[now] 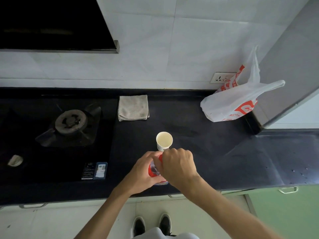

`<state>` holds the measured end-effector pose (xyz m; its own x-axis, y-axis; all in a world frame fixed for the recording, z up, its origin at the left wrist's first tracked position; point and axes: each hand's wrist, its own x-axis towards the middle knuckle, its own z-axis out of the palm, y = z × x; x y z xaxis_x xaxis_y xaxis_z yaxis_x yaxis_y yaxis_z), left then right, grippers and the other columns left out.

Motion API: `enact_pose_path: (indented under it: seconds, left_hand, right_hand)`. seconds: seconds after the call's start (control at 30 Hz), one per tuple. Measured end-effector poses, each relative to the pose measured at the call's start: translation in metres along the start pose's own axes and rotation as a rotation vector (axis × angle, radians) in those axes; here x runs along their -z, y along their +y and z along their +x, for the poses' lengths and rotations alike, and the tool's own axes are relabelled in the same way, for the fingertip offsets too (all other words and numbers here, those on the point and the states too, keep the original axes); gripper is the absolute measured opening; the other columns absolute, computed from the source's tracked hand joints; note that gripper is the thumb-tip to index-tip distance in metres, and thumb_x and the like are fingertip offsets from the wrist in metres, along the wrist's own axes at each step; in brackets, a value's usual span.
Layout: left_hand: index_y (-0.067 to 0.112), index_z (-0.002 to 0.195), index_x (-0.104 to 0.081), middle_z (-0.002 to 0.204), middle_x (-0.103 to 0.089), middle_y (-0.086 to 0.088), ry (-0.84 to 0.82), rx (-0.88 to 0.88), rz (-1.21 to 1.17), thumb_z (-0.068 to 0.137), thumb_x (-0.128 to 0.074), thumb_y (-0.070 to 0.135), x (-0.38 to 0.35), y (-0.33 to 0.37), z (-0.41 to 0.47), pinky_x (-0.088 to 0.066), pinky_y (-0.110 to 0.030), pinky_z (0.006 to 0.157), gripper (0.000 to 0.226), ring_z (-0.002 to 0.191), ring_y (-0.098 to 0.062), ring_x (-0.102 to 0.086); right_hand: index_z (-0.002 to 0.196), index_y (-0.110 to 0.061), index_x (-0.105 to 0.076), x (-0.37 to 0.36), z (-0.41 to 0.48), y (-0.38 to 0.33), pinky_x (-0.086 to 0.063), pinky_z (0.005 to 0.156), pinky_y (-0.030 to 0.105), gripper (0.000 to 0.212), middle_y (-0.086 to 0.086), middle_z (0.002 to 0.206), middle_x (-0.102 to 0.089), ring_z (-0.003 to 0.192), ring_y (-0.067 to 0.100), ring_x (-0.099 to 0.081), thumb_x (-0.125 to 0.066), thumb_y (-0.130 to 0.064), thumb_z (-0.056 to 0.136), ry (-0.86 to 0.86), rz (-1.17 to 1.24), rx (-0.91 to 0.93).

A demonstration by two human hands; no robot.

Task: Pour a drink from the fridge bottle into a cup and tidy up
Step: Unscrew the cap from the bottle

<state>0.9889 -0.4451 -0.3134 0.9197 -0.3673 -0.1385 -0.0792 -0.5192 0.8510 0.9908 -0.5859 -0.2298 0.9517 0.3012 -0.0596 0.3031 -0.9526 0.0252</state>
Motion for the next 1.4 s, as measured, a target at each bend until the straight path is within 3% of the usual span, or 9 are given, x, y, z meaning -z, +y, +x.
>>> enact_pose_path:
  seconds: [0.1,0.2,0.27,0.47,0.57,0.83,1.03,1.2,1.4]
  left_hand:
    - [0.047,0.127,-0.046,0.126,-0.052,0.025,-0.008,0.004,-0.006,0.071,-0.085,0.040,-0.001,-0.004,0.001,-0.044,-0.013,0.091,0.069,0.115,0.007,-0.053]
    - [0.046,0.130,-0.044,0.126,-0.052,0.025,-0.004,0.021,-0.024,0.070,-0.085,0.044,-0.003,-0.009,0.001,-0.047,-0.015,0.092,0.072,0.118,0.004,-0.053]
    - [0.048,0.130,-0.042,0.126,-0.053,0.025,-0.011,0.019,-0.023,0.071,-0.084,0.046,-0.003,-0.011,0.002,-0.048,-0.016,0.092,0.073,0.118,0.002,-0.055]
    - [0.039,0.130,-0.043,0.127,-0.054,0.021,-0.026,0.008,-0.023,0.073,-0.083,0.048,-0.004,-0.013,0.003,-0.055,-0.028,0.096,0.070,0.118,-0.004,-0.057]
    - [0.040,0.131,-0.042,0.127,-0.053,0.020,-0.018,0.002,-0.046,0.072,-0.084,0.045,-0.005,-0.016,0.002,-0.055,-0.032,0.097,0.073,0.119,-0.004,-0.057]
    - [0.035,0.138,-0.042,0.127,-0.052,0.015,0.003,-0.043,-0.049,0.073,-0.085,0.038,-0.005,-0.014,0.000,-0.053,-0.027,0.099,0.077,0.120,-0.004,-0.055]
    - [0.036,0.134,-0.040,0.127,-0.052,0.015,-0.013,-0.031,-0.018,0.074,-0.083,0.043,-0.006,-0.017,0.001,-0.056,-0.034,0.097,0.074,0.120,-0.010,-0.057]
    - [0.042,0.129,-0.043,0.122,-0.057,0.016,0.005,-0.018,-0.070,0.073,-0.085,0.040,-0.007,-0.017,0.000,-0.056,-0.029,0.095,0.070,0.117,-0.006,-0.059]
    - [0.053,0.119,-0.044,0.121,-0.058,0.017,0.037,0.032,-0.129,0.072,-0.087,0.034,-0.008,-0.010,-0.003,-0.056,-0.029,0.094,0.066,0.116,-0.004,-0.059]
  right_hand:
    - [0.045,-0.015,-0.035,0.003,0.003,0.001,-0.030,0.039,0.020,0.060,-0.002,0.040,-0.029,0.031,0.014,-0.035,-0.086,-0.039,0.065,0.019,-0.044,0.033]
    - [0.071,-0.011,-0.053,0.005,0.006,0.008,-0.038,0.062,0.030,0.039,0.005,0.070,-0.058,0.061,0.020,-0.049,-0.048,-0.038,0.100,-0.006,-0.011,0.130]
    - [0.084,-0.008,-0.057,0.011,0.006,0.013,-0.039,0.070,0.031,0.040,0.008,0.088,-0.067,0.071,0.022,-0.051,-0.038,-0.037,0.103,0.012,-0.002,0.178]
    - [0.117,-0.010,-0.059,0.013,0.000,0.026,-0.053,0.081,0.039,0.034,0.011,0.112,-0.067,0.094,0.027,-0.065,-0.064,-0.032,0.092,-0.019,-0.045,0.358]
    - [0.130,-0.012,-0.050,0.019,0.005,0.032,-0.049,0.089,0.038,0.041,0.007,0.113,-0.065,0.099,0.027,-0.064,-0.059,-0.034,0.096,-0.091,0.006,0.430]
    - [0.119,-0.011,-0.052,0.012,-0.004,0.029,-0.050,0.061,0.035,0.044,0.006,0.088,-0.069,0.070,0.027,-0.065,-0.051,-0.049,0.096,0.033,0.095,0.331]
    - [0.115,-0.010,-0.056,0.000,-0.006,0.028,-0.060,0.068,0.040,0.030,0.008,0.091,-0.070,0.074,0.025,-0.067,-0.062,-0.030,0.094,0.124,0.122,0.379]
    - [0.126,-0.013,-0.056,0.005,-0.003,0.041,-0.059,0.083,0.045,0.064,0.013,0.113,-0.065,0.099,0.029,-0.064,-0.087,-0.013,0.070,0.033,0.051,0.540]
    - [0.124,-0.016,-0.056,0.018,0.008,0.054,-0.059,0.081,0.047,0.057,0.011,0.116,-0.063,0.102,0.029,-0.059,-0.082,-0.009,0.074,-0.014,0.097,0.710]
